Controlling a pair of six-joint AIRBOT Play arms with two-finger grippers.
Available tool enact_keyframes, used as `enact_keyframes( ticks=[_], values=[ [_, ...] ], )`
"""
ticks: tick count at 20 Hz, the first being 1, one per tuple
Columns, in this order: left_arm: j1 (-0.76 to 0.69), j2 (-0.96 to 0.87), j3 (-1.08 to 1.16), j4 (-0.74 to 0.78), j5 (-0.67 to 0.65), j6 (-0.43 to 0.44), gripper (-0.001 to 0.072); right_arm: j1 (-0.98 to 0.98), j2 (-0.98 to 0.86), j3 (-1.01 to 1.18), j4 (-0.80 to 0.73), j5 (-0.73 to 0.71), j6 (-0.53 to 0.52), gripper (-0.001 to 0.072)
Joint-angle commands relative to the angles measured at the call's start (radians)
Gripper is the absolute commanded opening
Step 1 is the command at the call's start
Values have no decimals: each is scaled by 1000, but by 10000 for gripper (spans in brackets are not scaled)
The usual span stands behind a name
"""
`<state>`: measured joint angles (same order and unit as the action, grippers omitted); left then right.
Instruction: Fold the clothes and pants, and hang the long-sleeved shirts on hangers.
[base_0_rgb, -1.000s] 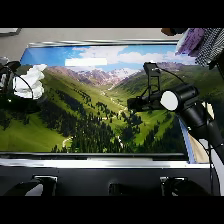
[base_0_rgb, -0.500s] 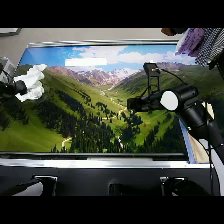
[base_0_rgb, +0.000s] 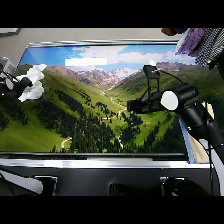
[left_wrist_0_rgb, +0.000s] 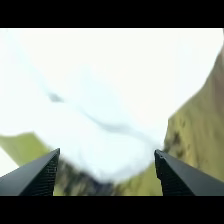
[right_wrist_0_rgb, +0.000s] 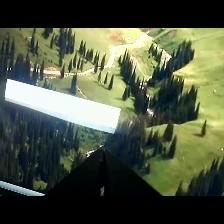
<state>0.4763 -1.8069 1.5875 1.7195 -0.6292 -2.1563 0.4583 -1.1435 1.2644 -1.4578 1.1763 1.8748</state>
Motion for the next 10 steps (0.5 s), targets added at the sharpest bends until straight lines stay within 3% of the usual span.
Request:
enact_keyframes(
  ticks=[1, 2, 3, 4, 6, 10],
  values=[
    [12, -113, 27, -17, 221, -81, 676, 1, 1, 1, -1, 18, 1, 35],
    [13, -127, 34, -31, 209, -80, 571, 1, 1, 1, -1, 18, 1, 50],
    [14, -127, 35, -39, 190, -80, 337, 1, 0, 1, -2, 16, 1, 84],
    [14, -120, 42, -59, 147, -74, 3, 1, 1, 1, 0, 13, 2, 85],
    [10, -97, 79, -131, 40, 18, 12, 1, 1, 1, 0, 14, 25, 85],
    [-45, -6, 155, -378, -219, 311, 10, 1, 5, 3, -1, 20, 56, 69]
  ],
)
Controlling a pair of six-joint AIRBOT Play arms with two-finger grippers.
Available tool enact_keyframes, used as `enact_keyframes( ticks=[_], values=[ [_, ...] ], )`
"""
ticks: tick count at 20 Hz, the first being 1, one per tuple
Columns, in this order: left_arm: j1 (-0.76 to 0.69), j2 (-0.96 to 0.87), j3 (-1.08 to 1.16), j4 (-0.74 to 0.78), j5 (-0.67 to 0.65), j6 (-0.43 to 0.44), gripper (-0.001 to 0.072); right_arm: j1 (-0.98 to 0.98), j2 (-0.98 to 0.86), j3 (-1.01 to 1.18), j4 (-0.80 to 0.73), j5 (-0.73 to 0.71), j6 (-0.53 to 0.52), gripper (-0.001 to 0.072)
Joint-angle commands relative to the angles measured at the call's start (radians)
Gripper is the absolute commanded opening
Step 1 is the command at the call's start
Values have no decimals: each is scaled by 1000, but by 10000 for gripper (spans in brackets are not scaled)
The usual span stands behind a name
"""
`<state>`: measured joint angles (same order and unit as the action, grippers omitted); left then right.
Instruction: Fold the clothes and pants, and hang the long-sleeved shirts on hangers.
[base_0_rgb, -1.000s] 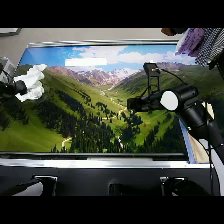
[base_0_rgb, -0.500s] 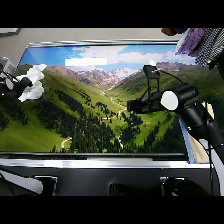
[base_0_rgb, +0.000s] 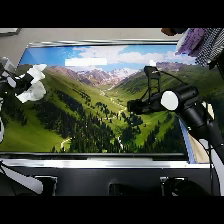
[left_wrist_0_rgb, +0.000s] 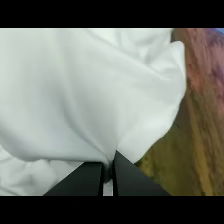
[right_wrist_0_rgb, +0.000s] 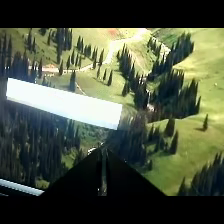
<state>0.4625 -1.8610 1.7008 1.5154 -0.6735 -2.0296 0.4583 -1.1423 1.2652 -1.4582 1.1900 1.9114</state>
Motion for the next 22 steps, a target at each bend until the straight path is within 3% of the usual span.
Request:
enact_keyframes(
  ticks=[1, 4, 9, 13, 17, 18, 19, 20, 22],
  values=[
    [-60, 85, 43, -224, -239, 207, 10, 0, 12, 2, -2, 6, 19, 69],
    [-199, 192, 43, -348, -430, 274, 10, -1, 69, 2, -79, 16, 82, 66],
    [-527, 283, 43, -500, -636, 275, 10, -1, 213, 2, -286, 142, 120, 66],
    [-801, 250, 36, -499, -635, 246, 11, -1, 314, 2, -399, 246, 120, 68],
    [-988, 134, 35, -482, -599, 157, 18, -1, 386, 2, -414, 275, 120, 72],
    [-1016, 101, 35, -459, -589, 128, 92, -1, 394, 2, -413, 278, 115, 88],
    [-1032, 73, 35, -441, -586, 108, 241, -1, 397, 2, -412, 279, 116, 101],
    [-1033, 57, 35, -441, -587, 96, 330, -1, 396, 2, -410, 278, 116, 169],
    [-1006, 69, 36, -441, -589, 100, 338, -1, 394, 2, -409, 275, 168, 204]
  ],
)
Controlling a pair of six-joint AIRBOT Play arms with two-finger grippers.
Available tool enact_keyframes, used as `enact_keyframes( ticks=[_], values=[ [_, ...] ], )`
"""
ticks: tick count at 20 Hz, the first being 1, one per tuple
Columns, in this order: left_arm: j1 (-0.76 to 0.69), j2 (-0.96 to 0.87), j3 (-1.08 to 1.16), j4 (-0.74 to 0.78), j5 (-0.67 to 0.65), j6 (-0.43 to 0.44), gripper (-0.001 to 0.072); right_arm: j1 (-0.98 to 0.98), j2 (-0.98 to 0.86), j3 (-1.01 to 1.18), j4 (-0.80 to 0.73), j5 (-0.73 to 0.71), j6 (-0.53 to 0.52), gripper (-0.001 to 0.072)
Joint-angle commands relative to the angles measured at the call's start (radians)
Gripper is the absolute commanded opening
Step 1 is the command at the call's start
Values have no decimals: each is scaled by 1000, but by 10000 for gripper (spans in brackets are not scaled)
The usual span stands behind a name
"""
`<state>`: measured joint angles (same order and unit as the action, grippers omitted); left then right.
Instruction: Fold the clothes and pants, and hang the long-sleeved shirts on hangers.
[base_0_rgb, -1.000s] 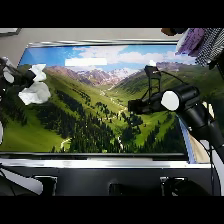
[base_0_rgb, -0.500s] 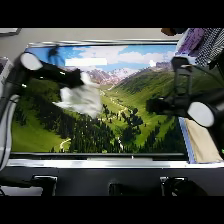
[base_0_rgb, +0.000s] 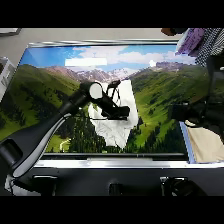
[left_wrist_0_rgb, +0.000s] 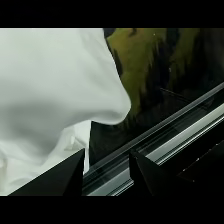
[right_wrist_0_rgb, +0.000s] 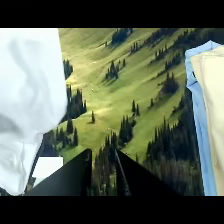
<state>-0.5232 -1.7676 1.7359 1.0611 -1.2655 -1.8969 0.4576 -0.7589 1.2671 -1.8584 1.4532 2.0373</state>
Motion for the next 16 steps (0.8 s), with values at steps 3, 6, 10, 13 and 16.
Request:
enact_keyframes(
  ticks=[3, 6, 10, 13, 16],
  values=[
    [90, 68, 1, 36, -46, 16, 338, 0, -7, 0, -46, 12, 190, 205],
    [233, 207, 1, 119, -135, 71, 338, -172, -45, 17, 27, -23, 245, 285],
    [382, 341, 1, 185, -185, 137, 338, -655, -170, 23, 640, -191, -65, 296],
    [430, 353, 1, 185, -186, 147, 338, -773, -385, 23, 890, -182, -387, 427],
    [428, 347, 1, 187, -185, 147, 338, -755, -631, 23, 992, -149, -539, 565]
  ],
)
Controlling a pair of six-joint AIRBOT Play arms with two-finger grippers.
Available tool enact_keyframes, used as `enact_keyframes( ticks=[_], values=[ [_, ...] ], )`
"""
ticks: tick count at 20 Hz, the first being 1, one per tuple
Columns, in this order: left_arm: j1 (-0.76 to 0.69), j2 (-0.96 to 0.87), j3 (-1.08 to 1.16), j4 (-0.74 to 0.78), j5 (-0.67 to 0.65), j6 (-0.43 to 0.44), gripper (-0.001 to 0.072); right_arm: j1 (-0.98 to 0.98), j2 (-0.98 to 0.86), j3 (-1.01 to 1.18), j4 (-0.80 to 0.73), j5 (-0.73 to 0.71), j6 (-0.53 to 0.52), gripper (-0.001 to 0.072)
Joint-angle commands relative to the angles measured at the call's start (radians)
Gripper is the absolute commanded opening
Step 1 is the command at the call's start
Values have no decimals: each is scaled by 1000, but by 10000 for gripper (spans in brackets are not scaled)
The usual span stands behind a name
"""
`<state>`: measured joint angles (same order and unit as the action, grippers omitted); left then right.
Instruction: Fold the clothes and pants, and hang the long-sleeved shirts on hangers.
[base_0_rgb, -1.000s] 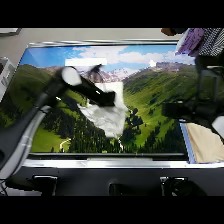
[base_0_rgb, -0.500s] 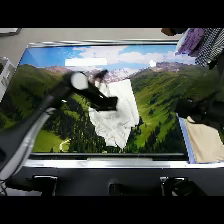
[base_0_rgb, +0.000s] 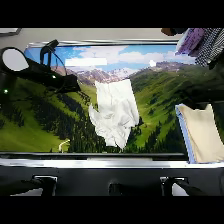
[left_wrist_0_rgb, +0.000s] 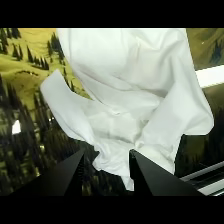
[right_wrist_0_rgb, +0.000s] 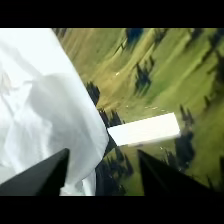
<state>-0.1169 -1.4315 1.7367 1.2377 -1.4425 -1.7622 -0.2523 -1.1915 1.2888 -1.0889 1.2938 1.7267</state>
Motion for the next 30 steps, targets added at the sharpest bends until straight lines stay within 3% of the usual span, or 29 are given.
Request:
enact_keyframes(
  ticks=[1, 6, 13, 16, 18, 21, 23, 28, 30],
  values=[
    [22, 8, 0, 10, -9, 12, 338, -35, -274, 1, 283, 13, -280, 593],
    [22, 2, 0, 10, -9, 12, 338, 48, -499, 1, 375, -58, -362, 580],
    [24, -1, -4, 13, -9, -10, 341, 210, -575, 2, 370, -188, -372, 552],
    [30, -1, -10, 14, -28, -10, 402, 233, -594, 2, 371, -193, -371, 548],
    [57, -1, -10, 14, -70, -8, 402, 233, -596, 2, 371, -194, -377, 480],
    [112, 2, -24, 13, -128, 13, 402, 233, -596, 2, 371, -193, -391, 306],
    [134, 14, -98, 12, -128, 27, 402, 233, -596, 2, 371, -193, -412, 246],
    [124, 52, -404, -51, 13, 39, 402, 239, -608, 2, 370, -189, -414, 239],
    [108, 52, -502, -113, 113, 39, 402, 251, -621, 2, 367, -176, -430, 24]
  ],
)
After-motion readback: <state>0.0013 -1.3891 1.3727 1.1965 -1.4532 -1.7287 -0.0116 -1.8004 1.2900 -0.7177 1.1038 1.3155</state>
